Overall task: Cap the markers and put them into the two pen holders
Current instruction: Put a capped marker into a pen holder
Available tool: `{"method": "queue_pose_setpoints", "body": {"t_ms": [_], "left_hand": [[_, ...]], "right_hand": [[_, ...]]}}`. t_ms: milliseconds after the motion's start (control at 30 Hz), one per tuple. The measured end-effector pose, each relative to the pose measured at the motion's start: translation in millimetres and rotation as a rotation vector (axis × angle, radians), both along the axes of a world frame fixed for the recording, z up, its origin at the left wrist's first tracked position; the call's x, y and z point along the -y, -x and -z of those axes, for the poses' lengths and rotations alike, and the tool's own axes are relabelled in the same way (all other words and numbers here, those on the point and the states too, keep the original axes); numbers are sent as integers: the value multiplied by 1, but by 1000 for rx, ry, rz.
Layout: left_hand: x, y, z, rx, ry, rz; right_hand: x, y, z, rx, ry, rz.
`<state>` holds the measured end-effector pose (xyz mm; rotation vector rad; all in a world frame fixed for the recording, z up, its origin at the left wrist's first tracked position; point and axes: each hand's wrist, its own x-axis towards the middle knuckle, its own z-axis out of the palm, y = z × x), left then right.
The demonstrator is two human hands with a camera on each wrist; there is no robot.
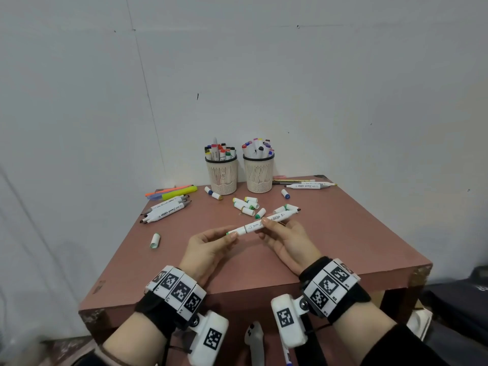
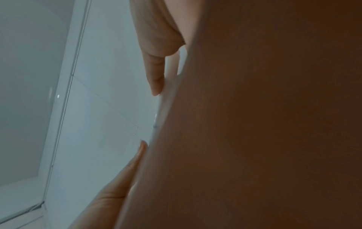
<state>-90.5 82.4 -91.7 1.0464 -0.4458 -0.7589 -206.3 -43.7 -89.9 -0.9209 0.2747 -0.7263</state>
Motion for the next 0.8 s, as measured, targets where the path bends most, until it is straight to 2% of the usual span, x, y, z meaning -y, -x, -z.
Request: {"method": "queue_pose_setpoints", "body": {"t_ms": [367, 633, 800], "left_hand": [[2, -5, 6, -24, -52, 17], [0, 1, 1, 61, -64, 63], [1, -2, 2, 27, -34, -27]], "right_hand": [[-4, -2, 3, -51, 174, 51], [-4, -1, 0, -19, 53, 81], [-2, 1, -2, -35, 12, 93]]}}
